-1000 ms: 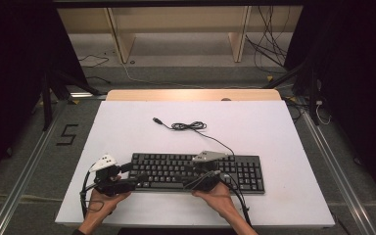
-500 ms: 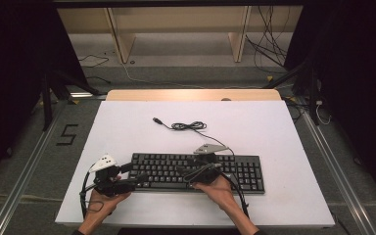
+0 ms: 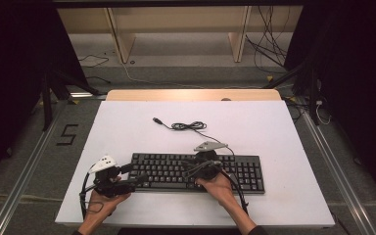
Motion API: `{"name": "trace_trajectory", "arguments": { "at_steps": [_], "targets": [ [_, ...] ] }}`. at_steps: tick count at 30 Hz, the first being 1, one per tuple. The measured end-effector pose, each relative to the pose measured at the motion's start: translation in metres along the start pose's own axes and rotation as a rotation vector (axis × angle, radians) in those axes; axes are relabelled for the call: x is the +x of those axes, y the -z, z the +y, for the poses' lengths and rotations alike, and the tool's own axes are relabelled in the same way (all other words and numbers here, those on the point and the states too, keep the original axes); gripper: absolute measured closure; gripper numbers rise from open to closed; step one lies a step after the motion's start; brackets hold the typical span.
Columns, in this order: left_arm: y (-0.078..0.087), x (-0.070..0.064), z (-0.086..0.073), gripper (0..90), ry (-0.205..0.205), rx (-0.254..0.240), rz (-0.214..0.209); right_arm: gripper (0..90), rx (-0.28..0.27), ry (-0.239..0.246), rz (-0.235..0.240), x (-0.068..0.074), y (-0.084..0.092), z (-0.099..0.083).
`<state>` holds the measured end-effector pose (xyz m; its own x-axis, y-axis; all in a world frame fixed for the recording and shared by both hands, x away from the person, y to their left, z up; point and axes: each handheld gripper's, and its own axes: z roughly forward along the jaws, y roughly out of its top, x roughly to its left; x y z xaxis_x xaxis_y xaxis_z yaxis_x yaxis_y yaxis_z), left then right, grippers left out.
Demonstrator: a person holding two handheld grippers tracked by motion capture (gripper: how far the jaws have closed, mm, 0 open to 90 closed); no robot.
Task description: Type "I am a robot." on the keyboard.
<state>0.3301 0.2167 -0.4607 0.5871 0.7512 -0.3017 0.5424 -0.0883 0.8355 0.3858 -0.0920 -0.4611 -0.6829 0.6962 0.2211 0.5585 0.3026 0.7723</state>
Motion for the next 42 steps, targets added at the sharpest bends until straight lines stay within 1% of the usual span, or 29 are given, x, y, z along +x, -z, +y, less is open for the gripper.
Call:
{"name": "trace_trajectory", "arguments": {
  "at_steps": [2,10,13,22,23,25,27,28,30,31,33,35,39,42],
  "targets": [
    [0.0,0.0,0.0,24.2,0.0,0.0,0.0,82.2,0.002,0.0,-0.001,0.0,-0.001,0.0],
    [0.0,0.0,0.0,24.1,-0.002,0.0,0.0,86.6,0.007,0.002,-0.001,-0.001,-0.002,0.0],
    [0.0,0.0,0.0,24.2,-0.002,0.001,0.0,89.5,0.009,0.003,-0.001,0.0,-0.002,0.0],
    [-0.002,-0.002,0.001,24.6,-0.005,0.001,-0.003,87.3,0.009,0.004,0.005,0.001,-0.002,-0.001],
    [-0.002,-0.002,0.001,24.6,-0.006,0.001,-0.003,86.2,0.009,0.005,0.005,0.001,-0.001,-0.001],
    [-0.002,-0.002,0.001,24.6,-0.006,0.001,-0.003,78.3,0.009,0.001,0.011,0.001,-0.001,-0.001],
    [-0.003,-0.002,0.001,24.6,-0.006,0.001,-0.003,77.6,0.007,-0.002,0.013,0.001,-0.001,-0.001],
    [-0.003,-0.002,0.001,24.6,-0.005,0.002,-0.002,75.9,0.006,0.001,0.015,0.001,0.0,-0.001],
    [-0.004,-0.002,0.002,24.6,-0.007,0.003,-0.002,66.9,0.003,-0.003,0.023,0.002,0.0,-0.001],
    [-0.004,-0.001,0.002,24.7,-0.008,0.003,-0.001,64.4,0.004,-0.008,0.024,0.002,0.0,-0.001],
    [-0.005,-0.001,0.003,25.2,-0.01,0.005,-0.001,62.4,0.008,-0.008,0.028,0.002,0.0,-0.001],
    [-0.006,-0.001,0.004,26.0,-0.013,0.006,0.0,58.6,0.007,-0.009,0.034,0.002,0.0,-0.001],
    [-0.01,-0.001,0.005,30.2,-0.019,0.012,-0.006,53.1,0.008,-0.008,0.044,0.004,0.0,-0.001],
    [-0.013,-0.002,0.007,34.4,-0.023,0.02,0.001,50.5,0.005,-0.007,0.048,0.005,0.001,-0.002]
  ]
}}
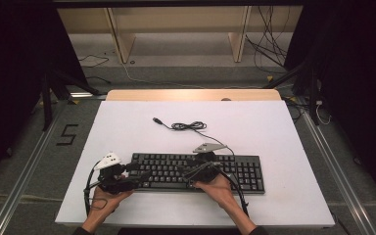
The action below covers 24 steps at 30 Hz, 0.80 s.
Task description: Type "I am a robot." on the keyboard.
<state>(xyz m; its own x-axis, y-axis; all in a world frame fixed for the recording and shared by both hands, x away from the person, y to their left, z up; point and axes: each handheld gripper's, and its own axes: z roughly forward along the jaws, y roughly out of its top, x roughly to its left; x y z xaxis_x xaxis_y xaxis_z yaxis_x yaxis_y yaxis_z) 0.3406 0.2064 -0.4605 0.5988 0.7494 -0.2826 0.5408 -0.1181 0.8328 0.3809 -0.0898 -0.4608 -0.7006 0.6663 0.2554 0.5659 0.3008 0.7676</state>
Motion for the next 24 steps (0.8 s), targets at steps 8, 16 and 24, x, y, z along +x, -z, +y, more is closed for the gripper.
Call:
{"name": "trace_trajectory", "arguments": {
  "at_steps": [8,16,24],
  "targets": [
    [-0.009,0.0,0.004,48.1,-0.018,0.024,0.004,46.1,-0.004,-0.001,0.013,0.004,0.002,-0.001],
    [-0.019,0.002,0.008,59.7,-0.029,0.053,0.011,41.5,-0.013,0.013,0.018,0.007,0.004,-0.002],
    [-0.021,0.004,0.011,67.8,-0.037,0.059,0.014,39.2,-0.015,0.016,0.025,0.01,0.006,-0.004]
  ]
}}
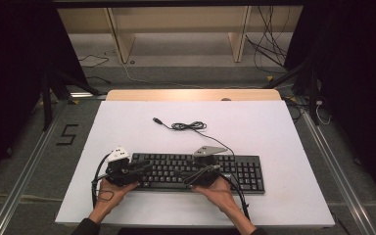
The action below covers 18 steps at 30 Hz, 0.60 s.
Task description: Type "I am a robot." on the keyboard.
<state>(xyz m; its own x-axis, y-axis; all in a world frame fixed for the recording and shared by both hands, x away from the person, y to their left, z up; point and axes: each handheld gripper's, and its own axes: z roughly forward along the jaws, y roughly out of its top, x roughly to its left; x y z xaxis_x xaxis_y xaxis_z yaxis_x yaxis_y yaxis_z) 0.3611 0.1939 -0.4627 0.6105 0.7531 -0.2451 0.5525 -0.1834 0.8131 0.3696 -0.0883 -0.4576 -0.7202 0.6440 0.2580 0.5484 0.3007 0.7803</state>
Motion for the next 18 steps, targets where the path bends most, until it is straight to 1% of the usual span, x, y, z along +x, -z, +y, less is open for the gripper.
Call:
{"name": "trace_trajectory", "arguments": {
  "at_steps": [6,11,13,18],
  "targets": [
    [-0.003,-0.001,0.003,77.6,-0.017,0.014,0.0,39.2,-0.001,0.002,0.002,0.0,0.001,0.0],
    [-0.008,-0.003,0.004,86.1,-0.029,0.036,-0.004,39.0,-0.001,0.0,0.004,0.0,0.003,-0.001],
    [-0.011,-0.004,0.005,88.0,-0.038,0.047,-0.006,38.9,-0.001,-0.002,0.002,0.0,0.003,-0.002],
    [-0.021,-0.006,0.008,88.9,-0.037,0.077,-0.014,38.1,-0.006,0.0,0.002,0.0,0.005,-0.004]
  ]
}}
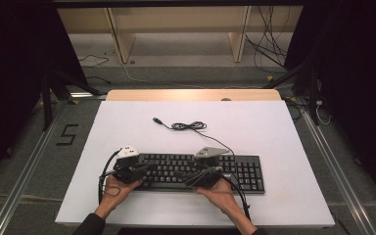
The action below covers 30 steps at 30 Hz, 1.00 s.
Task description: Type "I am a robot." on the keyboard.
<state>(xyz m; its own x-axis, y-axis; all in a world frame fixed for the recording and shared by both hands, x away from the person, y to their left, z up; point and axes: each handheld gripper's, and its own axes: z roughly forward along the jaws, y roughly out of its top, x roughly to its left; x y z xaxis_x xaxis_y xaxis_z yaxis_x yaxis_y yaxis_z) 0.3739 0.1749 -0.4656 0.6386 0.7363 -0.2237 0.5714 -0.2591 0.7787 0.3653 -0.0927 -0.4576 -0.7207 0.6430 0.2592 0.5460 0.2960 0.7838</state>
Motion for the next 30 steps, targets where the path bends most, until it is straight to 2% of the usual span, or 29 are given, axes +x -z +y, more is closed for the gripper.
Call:
{"name": "trace_trajectory", "arguments": {
  "at_steps": [6,10,23,26,28,30],
  "targets": [
    [-0.01,0.0,0.002,88.9,-0.006,0.04,0.003,37.9,-0.005,-0.001,0.001,0.0,0.003,-0.002],
    [-0.014,0.002,0.003,88.9,0.007,0.049,0.014,37.9,-0.004,0.001,0.004,0.001,0.004,-0.003],
    [-0.024,0.002,0.005,89.0,0.0,0.09,0.033,37.9,-0.004,0.004,0.007,0.002,0.006,-0.004],
    [-0.027,0.002,0.003,89.1,-0.005,0.104,0.034,37.9,-0.005,0.005,0.008,0.002,0.006,-0.004],
    [-0.027,0.003,0.003,89.2,0.015,0.099,0.027,37.9,-0.004,0.005,0.007,0.002,0.006,-0.004],
    [-0.027,0.003,0.003,89.3,0.009,0.104,0.027,37.9,-0.004,0.005,0.007,0.002,0.006,-0.004]
  ]
}}
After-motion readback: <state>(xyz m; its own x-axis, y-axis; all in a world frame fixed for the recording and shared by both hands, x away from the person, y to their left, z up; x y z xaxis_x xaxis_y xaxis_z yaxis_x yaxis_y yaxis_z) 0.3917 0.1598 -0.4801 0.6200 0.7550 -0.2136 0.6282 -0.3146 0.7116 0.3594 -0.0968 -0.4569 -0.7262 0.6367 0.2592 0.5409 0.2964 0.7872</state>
